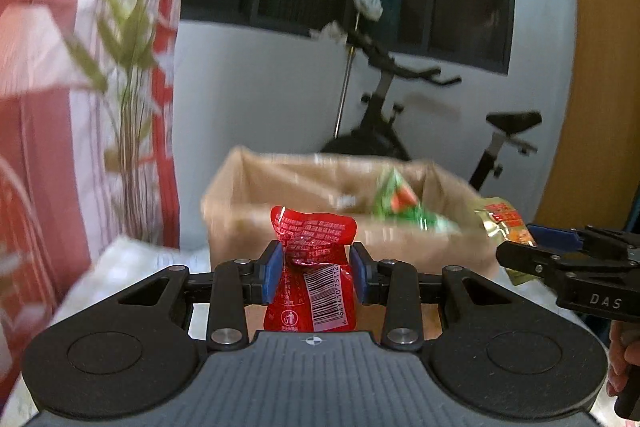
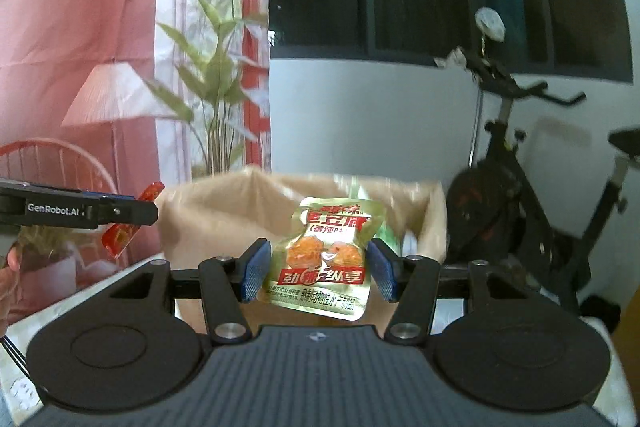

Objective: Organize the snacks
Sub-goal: 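Carry the gold packet with the right tool while the left tool carries the red packet to the box, then open both tools over the box to drop the packets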

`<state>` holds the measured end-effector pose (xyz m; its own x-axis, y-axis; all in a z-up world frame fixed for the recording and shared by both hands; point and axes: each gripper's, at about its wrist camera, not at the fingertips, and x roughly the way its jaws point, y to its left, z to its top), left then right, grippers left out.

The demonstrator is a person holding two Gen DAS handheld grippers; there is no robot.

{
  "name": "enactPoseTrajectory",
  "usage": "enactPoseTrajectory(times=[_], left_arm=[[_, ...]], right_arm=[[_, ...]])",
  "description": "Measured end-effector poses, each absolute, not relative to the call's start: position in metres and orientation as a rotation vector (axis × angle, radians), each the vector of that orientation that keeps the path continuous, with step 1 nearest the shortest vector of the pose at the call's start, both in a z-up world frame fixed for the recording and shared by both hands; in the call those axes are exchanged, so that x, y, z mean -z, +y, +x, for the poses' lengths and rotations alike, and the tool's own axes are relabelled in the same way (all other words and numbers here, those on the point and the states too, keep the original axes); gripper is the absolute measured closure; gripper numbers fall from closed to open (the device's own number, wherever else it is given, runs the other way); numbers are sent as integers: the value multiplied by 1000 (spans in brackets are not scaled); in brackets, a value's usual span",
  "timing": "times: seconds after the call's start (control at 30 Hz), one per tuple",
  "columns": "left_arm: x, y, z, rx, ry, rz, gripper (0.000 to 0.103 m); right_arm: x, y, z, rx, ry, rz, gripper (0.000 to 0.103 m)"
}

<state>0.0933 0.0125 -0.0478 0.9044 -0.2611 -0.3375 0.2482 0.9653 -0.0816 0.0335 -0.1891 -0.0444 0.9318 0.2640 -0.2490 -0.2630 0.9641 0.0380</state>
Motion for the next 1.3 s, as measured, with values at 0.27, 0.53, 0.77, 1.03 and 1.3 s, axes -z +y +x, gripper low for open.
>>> enactPoseTrajectory(times=[0.27, 0.53, 0.77, 1.03, 1.3], left_arm=[[18, -1, 160, 264, 338, -10, 65], [19, -4, 210, 241, 382, -4, 65], [30, 1, 223, 235, 415, -18, 55], [32, 5, 220, 223, 433, -22, 44], [25, 7, 201, 212, 429, -9, 36]], right_arm=[[25, -183, 123, -267, 274, -54, 47], [39, -180, 172, -271, 365, -44, 47], [49, -182, 179, -255, 406, -53, 44], [48, -184, 163, -262, 413, -41, 44], [47, -188, 132, -263, 410, -22, 44]])
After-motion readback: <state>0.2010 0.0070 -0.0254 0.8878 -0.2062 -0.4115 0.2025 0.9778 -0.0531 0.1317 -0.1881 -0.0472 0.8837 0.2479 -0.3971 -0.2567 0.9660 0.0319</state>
